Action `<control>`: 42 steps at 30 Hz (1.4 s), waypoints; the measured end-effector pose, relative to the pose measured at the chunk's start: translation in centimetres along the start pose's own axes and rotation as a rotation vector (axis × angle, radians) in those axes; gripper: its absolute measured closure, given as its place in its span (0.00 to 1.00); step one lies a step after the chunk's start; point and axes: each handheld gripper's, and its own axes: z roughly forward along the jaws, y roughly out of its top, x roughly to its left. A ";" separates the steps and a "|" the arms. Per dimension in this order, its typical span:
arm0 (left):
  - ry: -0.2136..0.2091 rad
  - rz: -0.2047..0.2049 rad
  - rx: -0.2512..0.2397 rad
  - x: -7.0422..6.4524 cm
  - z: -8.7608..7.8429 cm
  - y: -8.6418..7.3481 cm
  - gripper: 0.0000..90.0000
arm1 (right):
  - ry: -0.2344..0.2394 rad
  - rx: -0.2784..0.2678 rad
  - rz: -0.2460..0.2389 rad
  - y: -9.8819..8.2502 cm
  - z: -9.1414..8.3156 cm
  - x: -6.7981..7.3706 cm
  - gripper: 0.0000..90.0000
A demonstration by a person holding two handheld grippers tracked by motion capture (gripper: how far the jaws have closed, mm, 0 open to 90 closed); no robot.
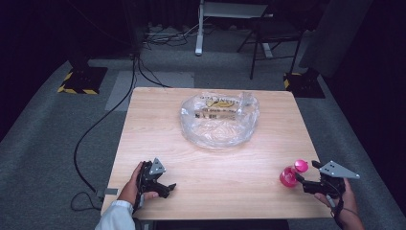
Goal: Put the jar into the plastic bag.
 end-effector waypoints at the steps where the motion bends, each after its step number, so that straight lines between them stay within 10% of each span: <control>1: 0.000 0.001 0.000 0.0 0.0 0.0 0.00 | 0.000 -0.002 -0.005 0.1 0.0 0.1 0.19; 23: 0.000 0.000 0.000 0.0 0.0 0.0 0.00 | 0.007 -0.047 -0.111 1.2 1.4 0.9 0.52; 42: 0.000 0.000 0.000 0.0 0.0 0.0 0.00 | 0.007 -0.062 -0.090 3.5 1.6 1.4 0.54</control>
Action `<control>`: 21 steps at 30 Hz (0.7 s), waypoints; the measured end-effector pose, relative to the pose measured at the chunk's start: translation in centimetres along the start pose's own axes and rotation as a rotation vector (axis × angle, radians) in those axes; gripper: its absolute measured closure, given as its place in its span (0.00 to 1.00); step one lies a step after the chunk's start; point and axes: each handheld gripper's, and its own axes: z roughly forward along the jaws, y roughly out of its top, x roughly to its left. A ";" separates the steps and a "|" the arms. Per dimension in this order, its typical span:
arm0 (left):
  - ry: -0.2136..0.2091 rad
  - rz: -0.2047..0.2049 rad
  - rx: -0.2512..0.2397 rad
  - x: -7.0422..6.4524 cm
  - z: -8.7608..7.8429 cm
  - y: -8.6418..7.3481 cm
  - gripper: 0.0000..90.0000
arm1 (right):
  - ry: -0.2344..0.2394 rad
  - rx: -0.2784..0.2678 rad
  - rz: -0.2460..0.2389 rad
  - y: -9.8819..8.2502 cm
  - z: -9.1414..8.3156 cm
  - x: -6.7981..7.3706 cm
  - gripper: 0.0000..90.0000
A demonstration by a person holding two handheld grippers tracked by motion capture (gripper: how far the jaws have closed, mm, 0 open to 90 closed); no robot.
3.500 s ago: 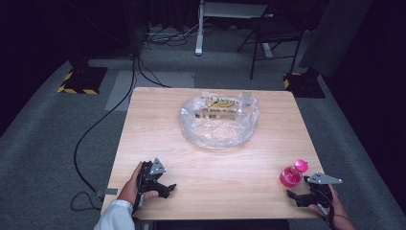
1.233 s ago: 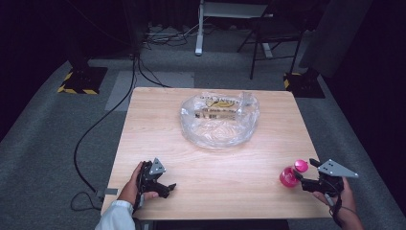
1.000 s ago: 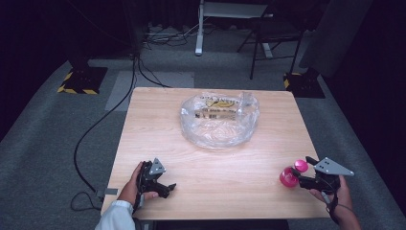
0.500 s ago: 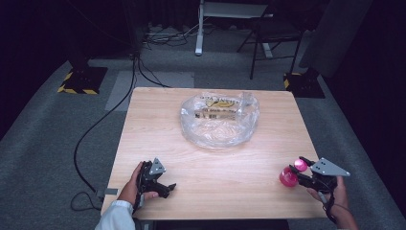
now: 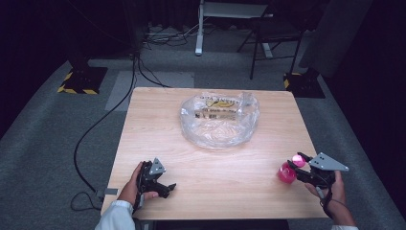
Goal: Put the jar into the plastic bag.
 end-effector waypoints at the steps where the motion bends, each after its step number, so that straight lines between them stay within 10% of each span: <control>1: 0.000 0.000 0.000 0.0 0.0 0.0 0.00 | 0.004 -0.002 -0.004 0.3 0.1 0.1 0.54; 21: 0.000 0.000 0.000 0.0 0.0 0.0 0.00 | 0.030 -0.048 -0.016 7.7 2.9 1.0 0.54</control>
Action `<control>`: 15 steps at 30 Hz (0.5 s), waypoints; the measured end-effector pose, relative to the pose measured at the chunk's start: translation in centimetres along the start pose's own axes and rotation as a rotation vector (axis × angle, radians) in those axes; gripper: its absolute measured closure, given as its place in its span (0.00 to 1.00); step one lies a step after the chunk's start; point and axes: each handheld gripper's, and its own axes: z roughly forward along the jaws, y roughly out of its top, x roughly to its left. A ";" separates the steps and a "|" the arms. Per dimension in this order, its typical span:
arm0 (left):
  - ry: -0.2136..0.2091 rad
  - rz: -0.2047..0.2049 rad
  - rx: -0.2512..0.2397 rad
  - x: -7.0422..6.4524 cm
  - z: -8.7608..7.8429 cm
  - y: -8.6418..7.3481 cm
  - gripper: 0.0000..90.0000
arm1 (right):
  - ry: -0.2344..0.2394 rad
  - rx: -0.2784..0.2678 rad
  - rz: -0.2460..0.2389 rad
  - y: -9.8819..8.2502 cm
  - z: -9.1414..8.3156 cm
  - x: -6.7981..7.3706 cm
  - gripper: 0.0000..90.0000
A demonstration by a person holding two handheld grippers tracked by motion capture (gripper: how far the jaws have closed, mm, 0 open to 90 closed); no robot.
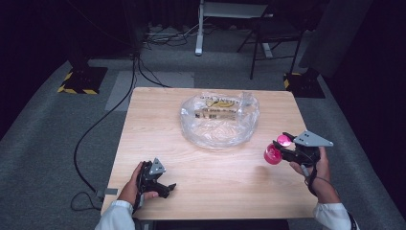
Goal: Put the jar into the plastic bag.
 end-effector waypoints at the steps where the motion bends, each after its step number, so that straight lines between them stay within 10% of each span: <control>1: 0.000 0.000 0.000 0.0 0.0 0.0 0.00 | 0.000 -0.003 -0.002 0.3 0.2 0.1 0.54; 15: 0.000 0.000 0.000 0.0 0.0 0.0 0.00 | 0.022 -0.039 -0.026 5.1 3.0 1.0 0.54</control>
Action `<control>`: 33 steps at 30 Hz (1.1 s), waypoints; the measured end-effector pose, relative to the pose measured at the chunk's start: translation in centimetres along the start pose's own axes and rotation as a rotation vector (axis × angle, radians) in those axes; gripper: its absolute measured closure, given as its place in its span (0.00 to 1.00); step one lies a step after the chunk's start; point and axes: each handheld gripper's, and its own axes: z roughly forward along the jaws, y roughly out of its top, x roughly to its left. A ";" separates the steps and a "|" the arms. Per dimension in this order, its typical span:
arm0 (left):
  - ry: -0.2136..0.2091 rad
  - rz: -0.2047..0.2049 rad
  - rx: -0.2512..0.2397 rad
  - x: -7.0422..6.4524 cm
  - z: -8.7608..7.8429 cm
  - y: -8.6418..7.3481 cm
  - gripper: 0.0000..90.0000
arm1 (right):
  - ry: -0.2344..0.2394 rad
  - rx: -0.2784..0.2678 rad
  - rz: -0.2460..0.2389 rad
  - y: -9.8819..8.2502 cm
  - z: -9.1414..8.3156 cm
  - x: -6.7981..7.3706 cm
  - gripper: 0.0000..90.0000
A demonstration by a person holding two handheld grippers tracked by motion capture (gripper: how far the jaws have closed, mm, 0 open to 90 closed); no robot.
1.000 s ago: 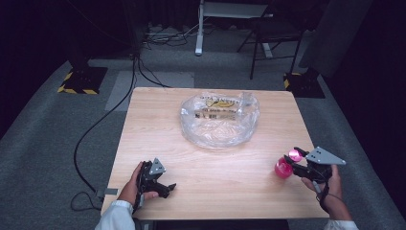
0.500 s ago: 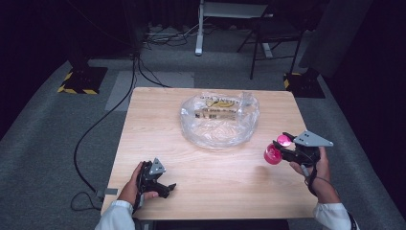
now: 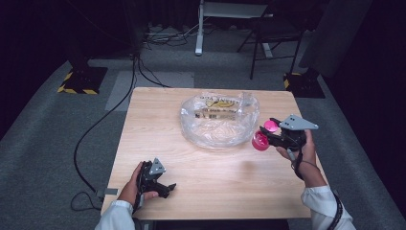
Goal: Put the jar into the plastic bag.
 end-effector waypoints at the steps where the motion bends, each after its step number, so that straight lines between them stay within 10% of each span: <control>1: 0.000 0.000 0.000 0.0 0.0 0.0 0.00 | 0.002 -0.003 0.003 0.3 0.3 0.1 0.54; 33: 0.000 0.000 0.000 0.0 0.0 0.0 0.00 | -0.007 0.028 -0.040 7.4 9.6 2.6 0.54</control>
